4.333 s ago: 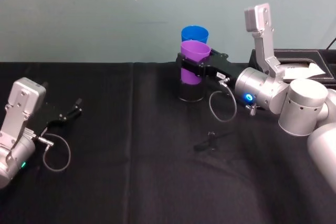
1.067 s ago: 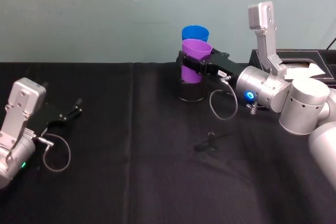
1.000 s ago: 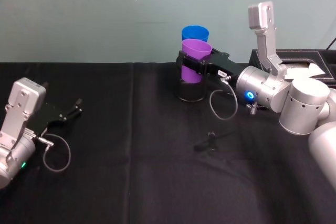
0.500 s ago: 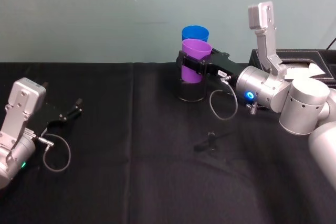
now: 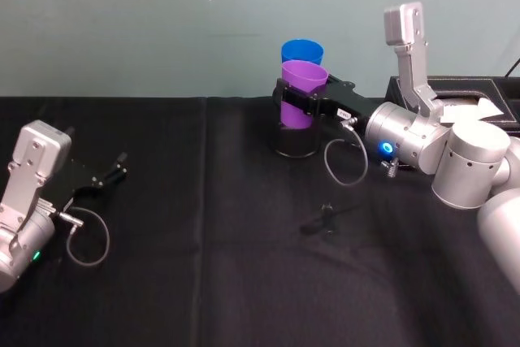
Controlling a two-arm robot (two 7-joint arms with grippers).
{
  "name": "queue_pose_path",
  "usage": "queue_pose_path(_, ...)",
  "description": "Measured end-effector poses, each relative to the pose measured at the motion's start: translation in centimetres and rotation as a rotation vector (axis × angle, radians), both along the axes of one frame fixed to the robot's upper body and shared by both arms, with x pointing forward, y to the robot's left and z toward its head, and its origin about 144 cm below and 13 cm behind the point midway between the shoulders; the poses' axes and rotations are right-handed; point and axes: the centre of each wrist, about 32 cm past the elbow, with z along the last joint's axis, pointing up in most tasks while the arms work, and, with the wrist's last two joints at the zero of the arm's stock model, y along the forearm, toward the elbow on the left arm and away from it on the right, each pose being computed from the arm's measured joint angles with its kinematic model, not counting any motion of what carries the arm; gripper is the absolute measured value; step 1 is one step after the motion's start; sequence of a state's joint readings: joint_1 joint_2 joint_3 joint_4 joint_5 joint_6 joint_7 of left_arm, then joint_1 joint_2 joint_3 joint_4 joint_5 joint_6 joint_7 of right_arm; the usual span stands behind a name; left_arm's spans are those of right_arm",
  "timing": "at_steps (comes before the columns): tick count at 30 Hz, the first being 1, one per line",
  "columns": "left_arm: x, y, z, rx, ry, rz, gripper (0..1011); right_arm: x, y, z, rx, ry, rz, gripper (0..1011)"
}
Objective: Pick up one cup with a gripper and tap it against the other cup.
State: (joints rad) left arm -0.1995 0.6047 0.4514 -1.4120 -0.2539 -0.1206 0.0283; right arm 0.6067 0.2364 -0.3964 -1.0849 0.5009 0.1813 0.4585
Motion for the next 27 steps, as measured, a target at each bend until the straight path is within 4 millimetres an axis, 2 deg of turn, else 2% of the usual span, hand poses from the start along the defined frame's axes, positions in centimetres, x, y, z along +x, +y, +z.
queue_pose_path(27, 0.0, 0.0, 0.0, 0.0, 0.0, 0.0, 1000, 0.0, 0.0, 0.0, 0.0, 0.0, 0.0, 726)
